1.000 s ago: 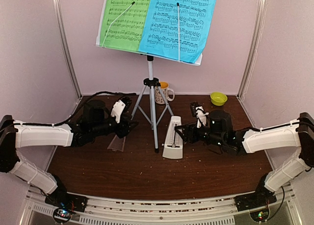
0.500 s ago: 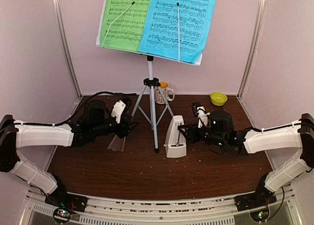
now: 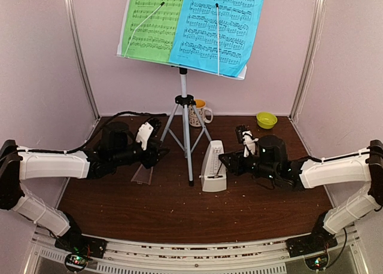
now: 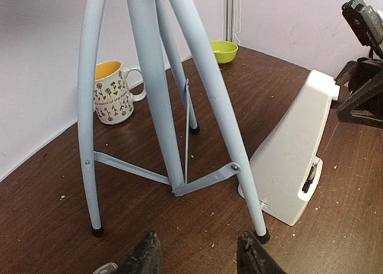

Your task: Set up the instrument practice props

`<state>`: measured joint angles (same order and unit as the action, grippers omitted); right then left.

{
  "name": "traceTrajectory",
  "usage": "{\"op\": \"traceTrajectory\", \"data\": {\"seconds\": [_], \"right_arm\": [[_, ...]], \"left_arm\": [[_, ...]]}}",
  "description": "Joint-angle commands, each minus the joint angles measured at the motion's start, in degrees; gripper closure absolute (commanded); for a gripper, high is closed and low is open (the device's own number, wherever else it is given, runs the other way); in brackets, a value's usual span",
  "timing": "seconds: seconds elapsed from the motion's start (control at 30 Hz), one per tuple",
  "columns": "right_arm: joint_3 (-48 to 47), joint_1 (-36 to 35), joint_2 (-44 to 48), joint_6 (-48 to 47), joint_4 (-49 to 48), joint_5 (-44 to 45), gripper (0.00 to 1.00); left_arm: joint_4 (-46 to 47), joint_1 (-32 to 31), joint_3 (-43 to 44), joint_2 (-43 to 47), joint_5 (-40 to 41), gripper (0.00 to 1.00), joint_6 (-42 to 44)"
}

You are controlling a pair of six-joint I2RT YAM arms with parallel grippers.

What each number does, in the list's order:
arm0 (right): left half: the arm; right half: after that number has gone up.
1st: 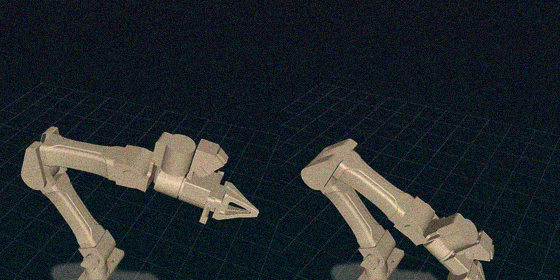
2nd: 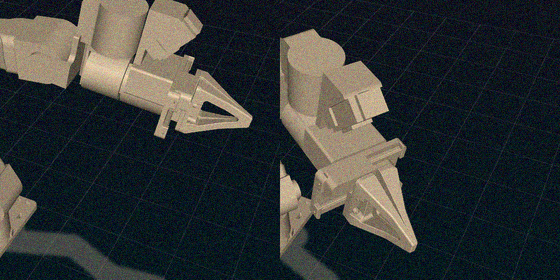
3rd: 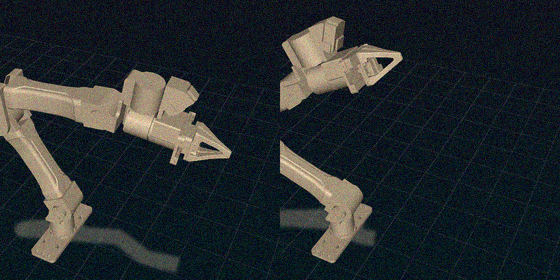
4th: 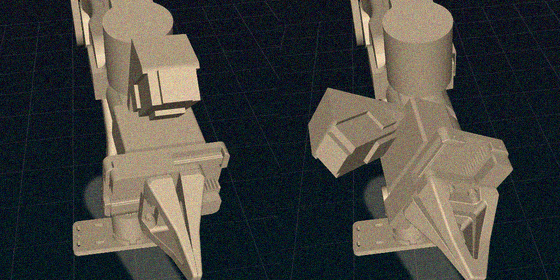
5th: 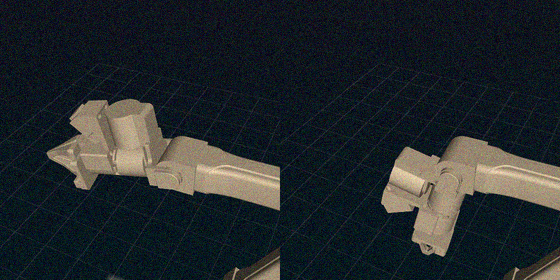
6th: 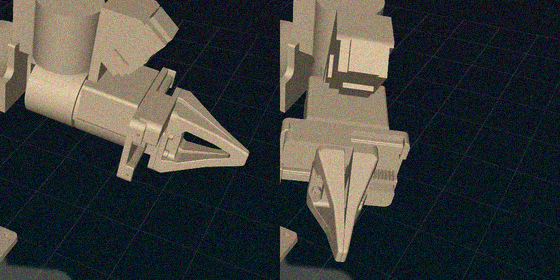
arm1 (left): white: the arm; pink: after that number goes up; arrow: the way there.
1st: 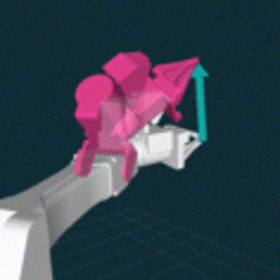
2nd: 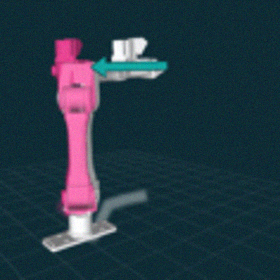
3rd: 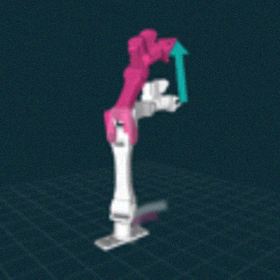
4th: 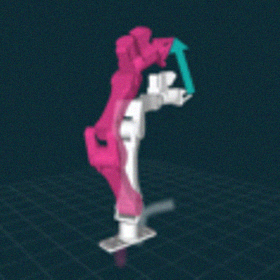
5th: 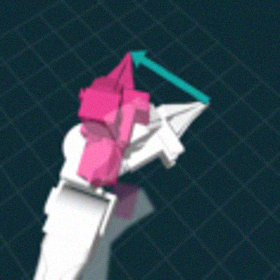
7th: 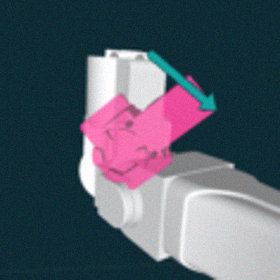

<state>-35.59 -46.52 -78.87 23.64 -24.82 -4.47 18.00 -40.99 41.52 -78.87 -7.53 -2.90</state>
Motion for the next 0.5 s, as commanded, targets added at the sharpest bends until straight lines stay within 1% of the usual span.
{"op": "traceTrajectory", "data": {"seconds": [0.0,0.07,0.13,0.37,0.47], "right_arm": [[1.2,0.1,2.7,-0.4,0.6,0.7,0.50],[1.1,0.2,2.9,-0.2,1.0,1.2,0.45],[0.8,0.2,3.0,0.0,1.5,1.9,0.43],[0.7,0.5,4.2,1.2,5.7,7.4,0.44],[2.6,1.9,6.2,1.9,7.1,8.6,0.44]], "left_arm": [[3.5,-0.3,0.2,-0.5,-0.3,0.55,0.3],[3.6,-0.3,0.2,-0.6,-0.2,0.53,0.2],[3.8,-0.4,0.2,-0.5,-0.1,0.52,0.0],[3.5,-0.4,0.1,0.0,0.3,0.52,-0.1],[3.6,-0.4,0.0,0.0,0.7,0.52,-0.3]]}}
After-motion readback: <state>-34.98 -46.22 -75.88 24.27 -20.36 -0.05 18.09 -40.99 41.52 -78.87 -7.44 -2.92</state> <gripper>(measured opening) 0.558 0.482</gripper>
